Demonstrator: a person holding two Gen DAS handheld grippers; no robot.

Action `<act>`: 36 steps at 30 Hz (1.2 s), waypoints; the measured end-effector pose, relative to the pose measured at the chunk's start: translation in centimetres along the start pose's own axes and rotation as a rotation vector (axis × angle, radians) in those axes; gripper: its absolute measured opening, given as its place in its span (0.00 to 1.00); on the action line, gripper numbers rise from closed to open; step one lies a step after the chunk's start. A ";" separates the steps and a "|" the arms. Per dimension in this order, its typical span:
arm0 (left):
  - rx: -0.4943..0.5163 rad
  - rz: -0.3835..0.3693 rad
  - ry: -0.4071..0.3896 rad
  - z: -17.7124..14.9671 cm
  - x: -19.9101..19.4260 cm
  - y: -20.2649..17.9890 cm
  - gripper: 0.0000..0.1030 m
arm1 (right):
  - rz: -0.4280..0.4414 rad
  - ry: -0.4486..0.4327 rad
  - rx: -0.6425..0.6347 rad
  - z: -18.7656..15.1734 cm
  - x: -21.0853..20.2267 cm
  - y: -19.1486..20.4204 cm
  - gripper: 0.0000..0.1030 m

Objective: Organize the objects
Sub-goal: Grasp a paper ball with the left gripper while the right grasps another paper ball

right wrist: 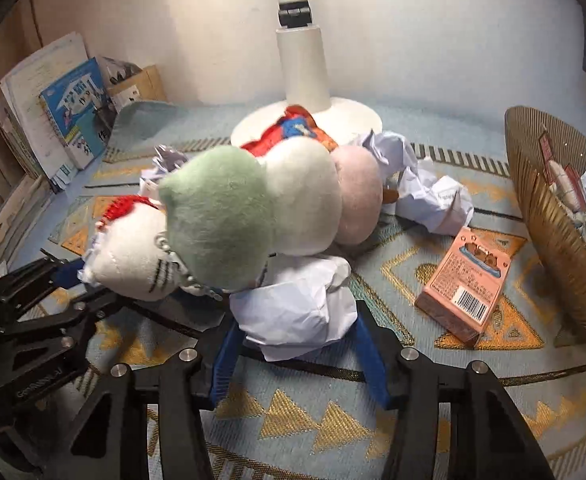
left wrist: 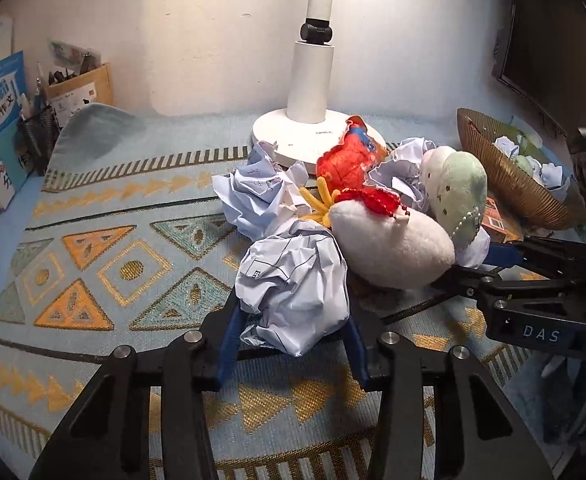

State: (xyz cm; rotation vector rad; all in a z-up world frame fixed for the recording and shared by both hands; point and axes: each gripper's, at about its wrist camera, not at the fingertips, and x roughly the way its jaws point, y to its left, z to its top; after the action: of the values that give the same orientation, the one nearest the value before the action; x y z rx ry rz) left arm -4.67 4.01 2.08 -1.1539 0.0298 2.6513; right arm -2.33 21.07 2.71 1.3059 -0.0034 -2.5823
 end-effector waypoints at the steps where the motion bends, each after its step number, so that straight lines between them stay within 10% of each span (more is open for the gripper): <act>1: -0.007 0.003 -0.002 0.0 -0.1 0.1 0.40 | 0.001 -0.020 -0.007 -0.1 -0.4 0.1 0.49; 19: -0.122 0.121 -0.022 -6.2 -6.3 -0.1 0.39 | -0.003 -0.047 -0.004 -10.0 -9.2 -2.9 0.49; 36: -0.040 0.195 0.031 -6.6 -4.9 -1.5 0.40 | -0.013 -0.021 -0.005 -10.3 -8.3 -2.9 0.50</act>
State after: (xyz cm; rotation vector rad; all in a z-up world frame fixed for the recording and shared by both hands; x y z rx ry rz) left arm 3.66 3.64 1.23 -1.2641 0.1004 2.8147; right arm 9.95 26.79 2.83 1.2806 0.0075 -2.6050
